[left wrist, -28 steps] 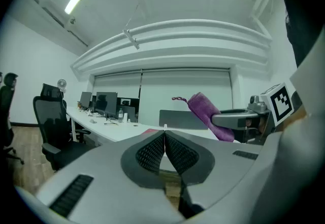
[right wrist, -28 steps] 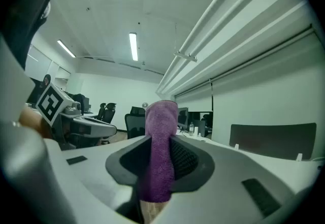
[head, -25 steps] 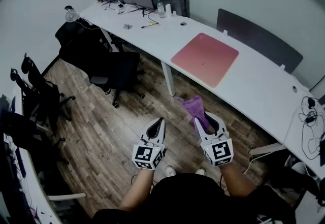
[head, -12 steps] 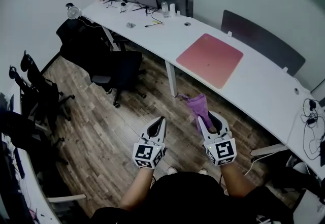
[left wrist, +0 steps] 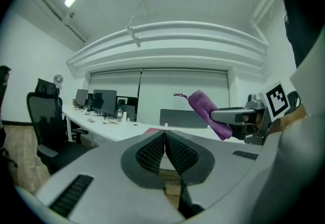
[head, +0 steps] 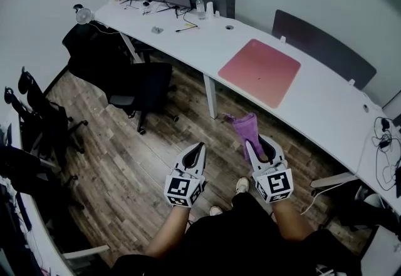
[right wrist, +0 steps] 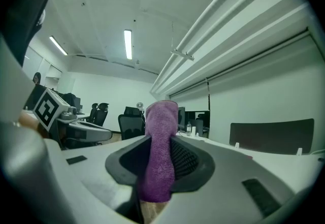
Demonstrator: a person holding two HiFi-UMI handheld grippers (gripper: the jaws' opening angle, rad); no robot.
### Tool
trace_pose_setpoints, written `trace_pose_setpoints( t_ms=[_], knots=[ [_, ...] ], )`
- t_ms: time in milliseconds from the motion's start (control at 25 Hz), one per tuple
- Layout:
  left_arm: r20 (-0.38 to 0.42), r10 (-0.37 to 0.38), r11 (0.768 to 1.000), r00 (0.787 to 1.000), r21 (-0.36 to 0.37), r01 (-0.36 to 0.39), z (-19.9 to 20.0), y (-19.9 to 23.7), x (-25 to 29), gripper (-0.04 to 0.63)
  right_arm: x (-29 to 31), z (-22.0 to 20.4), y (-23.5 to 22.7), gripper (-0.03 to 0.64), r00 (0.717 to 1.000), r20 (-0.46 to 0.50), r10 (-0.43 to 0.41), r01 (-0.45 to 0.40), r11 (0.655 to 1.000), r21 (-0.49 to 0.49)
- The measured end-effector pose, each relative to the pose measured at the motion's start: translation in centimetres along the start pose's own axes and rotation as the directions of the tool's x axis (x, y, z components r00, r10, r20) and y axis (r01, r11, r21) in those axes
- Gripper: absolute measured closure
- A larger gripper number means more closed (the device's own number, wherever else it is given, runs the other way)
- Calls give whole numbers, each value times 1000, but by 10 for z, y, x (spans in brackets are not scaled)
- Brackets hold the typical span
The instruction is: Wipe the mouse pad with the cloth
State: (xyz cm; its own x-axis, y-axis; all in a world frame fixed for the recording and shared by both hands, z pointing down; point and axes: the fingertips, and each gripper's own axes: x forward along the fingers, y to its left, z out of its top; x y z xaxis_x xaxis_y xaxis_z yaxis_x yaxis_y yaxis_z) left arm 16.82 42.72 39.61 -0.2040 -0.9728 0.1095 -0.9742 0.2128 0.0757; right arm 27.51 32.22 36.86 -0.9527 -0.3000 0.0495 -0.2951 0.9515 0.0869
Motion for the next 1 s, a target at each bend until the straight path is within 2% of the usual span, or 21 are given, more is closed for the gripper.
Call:
trace_pose_setpoints(
  t_ms=[320,680,1000],
  knots=[
    [-24,9,1000,1000,3,-9,-3,35,49,574,59,-11,-28,499,1000,-7,9,-9,1000,12],
    [-52,45,999,998,16,-44,11,76,124,574,137,-14,-83,497,999,-11,30,-30,999,40],
    [-68,57,998,996,24,-56,29,91,203,574,194,-15,-137,497,997,-9,74,-73,997,39]
  ],
)
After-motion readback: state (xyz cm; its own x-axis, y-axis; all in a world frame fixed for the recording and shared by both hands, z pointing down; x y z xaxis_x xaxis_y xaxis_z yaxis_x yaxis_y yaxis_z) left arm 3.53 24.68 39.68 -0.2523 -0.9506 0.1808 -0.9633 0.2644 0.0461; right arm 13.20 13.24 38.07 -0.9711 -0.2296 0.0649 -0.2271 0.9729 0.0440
